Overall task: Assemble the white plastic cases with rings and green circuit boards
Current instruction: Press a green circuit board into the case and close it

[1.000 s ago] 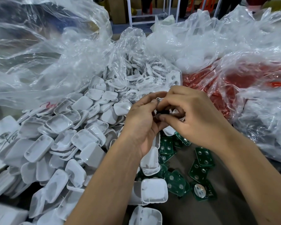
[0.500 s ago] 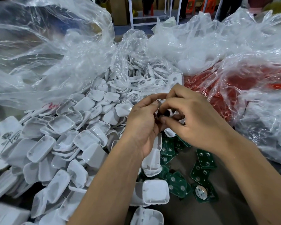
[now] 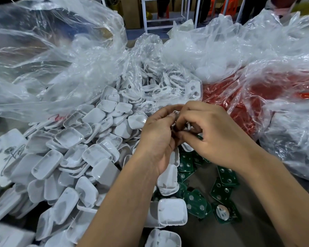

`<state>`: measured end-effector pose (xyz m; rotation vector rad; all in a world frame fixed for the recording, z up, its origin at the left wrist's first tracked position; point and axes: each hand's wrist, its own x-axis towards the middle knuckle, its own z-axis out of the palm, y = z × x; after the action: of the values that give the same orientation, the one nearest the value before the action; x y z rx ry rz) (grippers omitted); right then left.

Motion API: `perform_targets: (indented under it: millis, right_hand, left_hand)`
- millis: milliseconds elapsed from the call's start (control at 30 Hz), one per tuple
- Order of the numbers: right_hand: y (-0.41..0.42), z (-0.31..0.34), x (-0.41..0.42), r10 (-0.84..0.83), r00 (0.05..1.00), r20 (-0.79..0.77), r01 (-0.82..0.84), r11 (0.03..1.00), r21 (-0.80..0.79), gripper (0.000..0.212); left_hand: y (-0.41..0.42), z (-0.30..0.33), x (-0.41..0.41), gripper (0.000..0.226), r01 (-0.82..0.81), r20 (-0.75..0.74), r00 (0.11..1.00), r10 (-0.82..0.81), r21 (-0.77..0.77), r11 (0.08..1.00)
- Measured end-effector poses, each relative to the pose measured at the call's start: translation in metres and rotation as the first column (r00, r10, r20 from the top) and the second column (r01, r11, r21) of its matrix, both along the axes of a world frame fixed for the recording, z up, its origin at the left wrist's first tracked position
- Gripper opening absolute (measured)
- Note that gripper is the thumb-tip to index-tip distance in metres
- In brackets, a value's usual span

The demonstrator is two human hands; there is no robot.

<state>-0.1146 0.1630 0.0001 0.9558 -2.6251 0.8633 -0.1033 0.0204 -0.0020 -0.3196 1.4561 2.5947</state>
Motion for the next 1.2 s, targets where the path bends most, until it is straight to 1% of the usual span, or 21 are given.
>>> perform_targets:
  millis: [100, 200, 300, 433, 567, 633, 733, 867, 967, 1033, 1100, 1200]
  right_hand:
    - [0.000, 0.001, 0.001, -0.013, 0.999, -0.040, 0.013, 1.000, -0.010, 0.019]
    - [0.002, 0.002, 0.000, -0.063, 0.995, -0.072, 0.060, 0.997, -0.038, 0.020]
    - [0.006, 0.002, -0.002, -0.107, 0.993, -0.041, 0.108, 0.994, 0.011, 0.016]
    - [0.006, 0.001, -0.002, -0.100, 0.995, -0.008, 0.101, 0.994, 0.042, 0.015]
    - [0.006, 0.003, -0.001, -0.094, 0.995, 0.040, 0.093, 0.995, 0.027, 0.014]
    - [0.005, 0.003, 0.000, -0.091, 0.995, 0.047, 0.090, 0.996, 0.021, 0.016]
    - [0.005, 0.004, 0.000, -0.081, 0.995, 0.060, 0.081, 0.997, 0.003, 0.019]
    - [0.006, 0.003, -0.002, -0.068, 0.995, 0.075, 0.069, 0.997, -0.016, 0.019]
    - [0.010, 0.003, -0.003, -0.063, 0.995, 0.076, 0.070, 0.994, -0.084, 0.015]
    - [0.013, 0.004, -0.004, -0.058, 0.994, 0.096, 0.076, 0.978, -0.195, 0.011]
    - [0.017, 0.005, -0.005, 0.029, 0.978, 0.206, 0.056, 0.917, -0.396, 0.010]
    - [0.021, 0.006, -0.007, 0.218, 0.927, 0.304, 0.029, 0.768, -0.640, 0.013]
  left_hand:
    - [-0.001, -0.001, 0.000, 0.028, -0.001, -0.006, 1.000, 0.001, -0.016, 1.000]
    - [-0.002, -0.002, 0.000, 0.028, 0.019, -0.013, 1.000, -0.019, -0.010, 1.000]
    - [-0.003, -0.002, 0.000, 0.030, 0.029, -0.011, 1.000, -0.029, -0.052, 0.998]
    - [-0.002, -0.002, 0.000, 0.033, 0.047, -0.022, 0.999, -0.050, -0.105, 0.993]
    - [-0.002, -0.004, 0.000, 0.048, 0.063, -0.023, 0.997, -0.068, -0.164, 0.984]
    - [-0.002, -0.006, 0.000, 0.052, 0.058, -0.031, 0.997, -0.065, -0.186, 0.981]
    - [-0.002, -0.006, 0.000, 0.053, 0.045, -0.041, 0.998, -0.055, -0.214, 0.976]
    - [-0.003, -0.007, 0.000, 0.050, 0.054, -0.049, 0.997, -0.065, -0.209, 0.976]
    - [-0.004, -0.006, 0.000, 0.045, 0.057, -0.044, 0.997, -0.066, -0.174, 0.983]
    - [-0.004, -0.004, -0.001, 0.044, 0.054, -0.047, 0.997, -0.061, -0.138, 0.989]
    - [-0.004, -0.005, -0.001, 0.043, 0.061, -0.057, 0.996, -0.068, -0.121, 0.991]
    - [-0.004, -0.005, 0.000, 0.042, 0.077, -0.069, 0.994, -0.088, -0.142, 0.987]
